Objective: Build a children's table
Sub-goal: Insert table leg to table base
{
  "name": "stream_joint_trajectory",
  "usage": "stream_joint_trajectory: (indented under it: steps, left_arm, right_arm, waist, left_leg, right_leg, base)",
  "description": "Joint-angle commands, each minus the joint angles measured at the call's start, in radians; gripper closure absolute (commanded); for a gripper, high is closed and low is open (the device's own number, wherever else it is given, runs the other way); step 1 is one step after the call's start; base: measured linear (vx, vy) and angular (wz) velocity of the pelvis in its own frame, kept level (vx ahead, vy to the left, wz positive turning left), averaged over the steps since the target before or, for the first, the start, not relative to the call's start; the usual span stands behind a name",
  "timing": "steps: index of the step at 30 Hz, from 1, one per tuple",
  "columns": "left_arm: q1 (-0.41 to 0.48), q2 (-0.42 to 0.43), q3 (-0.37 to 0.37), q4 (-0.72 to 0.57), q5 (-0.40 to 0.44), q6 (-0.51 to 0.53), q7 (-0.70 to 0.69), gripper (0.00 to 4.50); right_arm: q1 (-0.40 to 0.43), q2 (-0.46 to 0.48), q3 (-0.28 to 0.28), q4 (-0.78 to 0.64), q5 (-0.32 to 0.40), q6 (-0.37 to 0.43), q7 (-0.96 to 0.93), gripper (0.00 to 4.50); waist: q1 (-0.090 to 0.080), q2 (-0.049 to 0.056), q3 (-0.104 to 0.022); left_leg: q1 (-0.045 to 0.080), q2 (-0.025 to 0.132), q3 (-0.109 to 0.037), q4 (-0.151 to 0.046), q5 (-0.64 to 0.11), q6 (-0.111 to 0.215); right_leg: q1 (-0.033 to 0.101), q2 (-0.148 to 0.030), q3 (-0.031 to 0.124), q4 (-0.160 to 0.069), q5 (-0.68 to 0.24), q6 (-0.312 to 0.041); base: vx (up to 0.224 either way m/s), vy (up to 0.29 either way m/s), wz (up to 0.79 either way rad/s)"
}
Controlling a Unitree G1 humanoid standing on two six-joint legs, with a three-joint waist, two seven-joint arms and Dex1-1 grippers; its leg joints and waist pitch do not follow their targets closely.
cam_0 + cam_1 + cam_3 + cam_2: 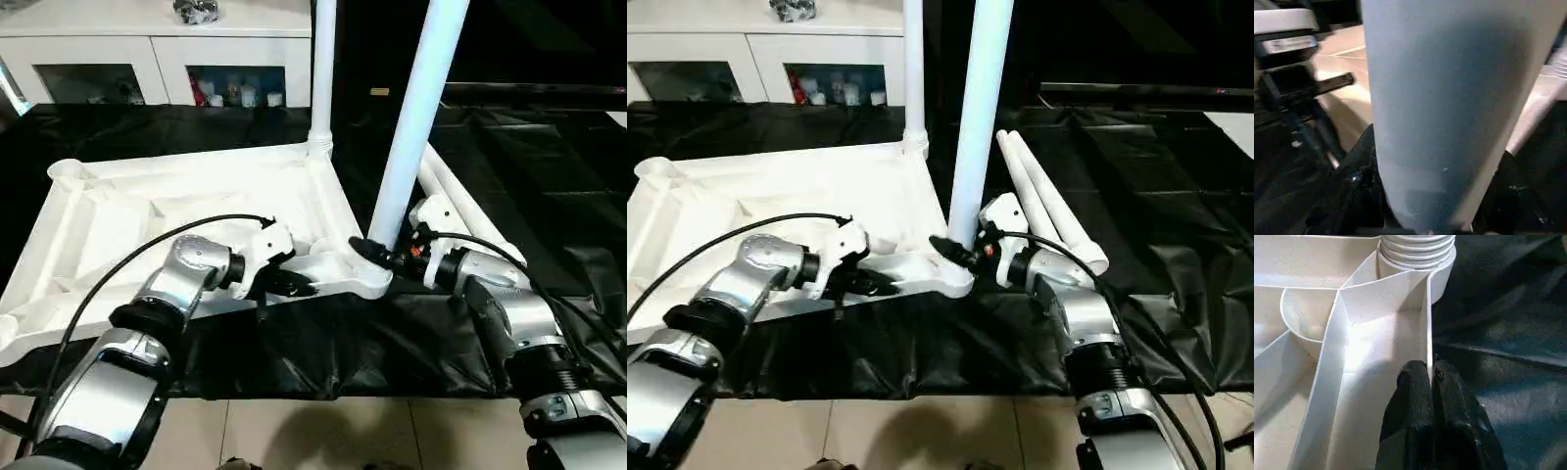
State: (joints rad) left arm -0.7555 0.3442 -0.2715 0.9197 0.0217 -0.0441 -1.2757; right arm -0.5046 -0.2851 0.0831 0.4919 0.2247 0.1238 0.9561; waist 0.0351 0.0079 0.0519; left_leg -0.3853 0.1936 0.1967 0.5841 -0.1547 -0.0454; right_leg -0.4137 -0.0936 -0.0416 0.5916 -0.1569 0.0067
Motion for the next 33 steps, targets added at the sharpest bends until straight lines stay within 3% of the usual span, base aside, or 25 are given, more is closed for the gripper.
stream_joint_trajectory:
  steps: [1,6,14,20,21,22,26,27,28,31,33]
  left_arm:
    - [-0.02,0.01,0.028,-0.052,-0.052,-0.03,-0.053,4.5]
    - [-0.036,0.043,0.031,-0.053,-0.068,-0.026,-0.138,4.5]
    - [-0.044,0.089,0.032,-0.057,-0.066,-0.024,-0.224,4.5]
    - [-0.053,0.084,0.054,-0.07,-0.08,0.012,-0.218,4.5]
    - [-0.055,0.075,0.062,-0.079,-0.077,0.031,-0.174,4.5]
    - [-0.057,0.07,0.065,-0.08,-0.071,0.034,-0.146,4.5]
    - [-0.067,0.032,0.089,-0.085,-0.058,0.062,-0.011,4.5]
    - [-0.07,0.012,0.096,-0.097,-0.047,0.077,0.055,4.5]
    - [-0.072,0.0,0.1,-0.105,-0.039,0.086,0.097,4.5]
    - [-0.077,-0.033,0.112,-0.12,-0.027,0.12,0.192,4.5]
    - [-0.082,-0.079,0.115,-0.155,0.007,0.17,0.326,4.5]
  right_arm:
    - [0.062,0.009,0.084,0.044,-0.01,0.053,0.075,2.62]
    - [0.09,-0.005,0.121,0.013,-0.011,0.041,0.151,2.62]
    - [0.12,-0.007,0.159,-0.047,-0.01,0.028,0.231,2.62]
    - [0.097,0.009,0.154,-0.025,-0.007,0.015,0.234,2.62]
    - [0.064,0.034,0.121,0.023,-0.008,0.012,0.179,2.62]
    - [0.048,0.046,0.106,0.046,-0.01,0.006,0.147,2.62]
    - [-0.019,0.088,0.044,0.146,-0.028,-0.019,-0.006,2.62]
    - [-0.048,0.102,0.024,0.195,-0.042,-0.04,-0.083,2.62]
    - [-0.067,0.11,0.012,0.225,-0.052,-0.054,-0.132,2.62]
    - [-0.099,0.124,-0.007,0.285,-0.071,-0.08,-0.227,2.62]
    - [-0.142,0.146,-0.031,0.361,-0.083,-0.104,-0.35,2.62]
  waist:
    - [0.007,-0.003,-0.064]
    - [0.012,-0.003,-0.064]
    - [0.022,-0.005,-0.063]
    - [0.025,-0.012,-0.062]
    - [0.024,-0.011,-0.06]
    - [0.02,-0.017,-0.061]
    - [0.012,-0.017,-0.057]
    - [0.009,-0.023,-0.058]
    - [0.005,-0.018,-0.059]
    - [0.001,-0.021,-0.06]
    - [-0.001,-0.021,-0.064]
  left_leg:
    - [0.021,0.033,-0.015,-0.078,-0.38,0.015]
    - [0.023,0.035,-0.012,-0.079,-0.373,0.011]
    - [0.026,0.038,-0.013,-0.082,-0.385,-0.004]
    - [0.028,0.039,-0.013,-0.084,-0.397,-0.017]
    - [0.028,0.038,-0.014,-0.084,-0.402,-0.019]
    - [0.028,0.038,-0.014,-0.084,-0.401,-0.022]
    - [0.031,0.034,-0.02,-0.081,-0.422,-0.037]
    - [0.029,0.034,-0.019,-0.081,-0.419,-0.038]
    - [0.03,0.036,-0.021,-0.081,-0.415,-0.046]
    - [0.03,0.032,-0.018,-0.078,-0.399,-0.037]
    - [0.025,0.034,-0.016,-0.076,-0.353,-0.025]
  right_leg:
    - [0.035,-0.04,0.025,-0.079,-0.366,-0.205]
    - [0.037,-0.039,0.025,-0.073,-0.319,-0.229]
    - [0.035,-0.043,0.028,-0.074,-0.346,-0.223]
    - [0.032,-0.045,0.029,-0.071,-0.349,-0.228]
    - [0.031,-0.046,0.029,-0.073,-0.362,-0.226]
    - [0.031,-0.047,0.029,-0.072,-0.366,-0.226]
    - [0.025,-0.051,0.029,-0.082,-0.446,-0.204]
    - [0.025,-0.049,0.029,-0.082,-0.441,-0.201]
    - [0.023,-0.051,0.029,-0.077,-0.428,-0.207]
    - [0.025,-0.047,0.029,-0.08,-0.414,-0.204]
    - [0.03,-0.047,0.031,-0.072,-0.346,-0.217]
  base:
    - [0.0,0.0,0.0]
    - [0.0,0.0,0.0]
    - [0.0,0.0,0.0]
    - [0.0,0.0,0.0]
    - [0.0,0.0,0.0]
    - [0.0,0.0,0.0]
    - [0.0,0.0,0.0]
    - [0.0,0.0,0.0]
    - [0.0,0.0,0.0]
    - [0.0,0.0,0.0]
    - [0.0,0.0,0.0]
